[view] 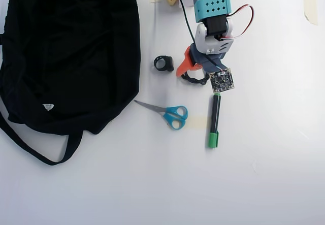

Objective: Put the cable into the black bag

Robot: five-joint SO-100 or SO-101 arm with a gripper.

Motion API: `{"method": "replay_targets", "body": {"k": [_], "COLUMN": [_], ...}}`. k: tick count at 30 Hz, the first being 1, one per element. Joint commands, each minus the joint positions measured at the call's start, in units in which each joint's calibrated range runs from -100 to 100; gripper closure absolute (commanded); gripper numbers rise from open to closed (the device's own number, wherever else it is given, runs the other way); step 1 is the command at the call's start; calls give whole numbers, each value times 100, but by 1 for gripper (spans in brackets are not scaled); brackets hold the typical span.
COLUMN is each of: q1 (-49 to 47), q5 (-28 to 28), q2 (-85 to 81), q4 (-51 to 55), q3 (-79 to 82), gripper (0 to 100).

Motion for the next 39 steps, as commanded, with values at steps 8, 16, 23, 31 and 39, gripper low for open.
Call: {"method": "replay_targets", "body": {"k": [8, 16, 23, 31, 39], "q1": [18, -12, 47, 55, 55], "q5": [-30, -14, 17, 7, 12], "q2": [-29, -29, -21, -21, -21], "q4": [-54, -54, -54, -28, -46], "q3": [-277, -197, -179, -134, -107], "gripper": [65, 65, 65, 65, 65]}}
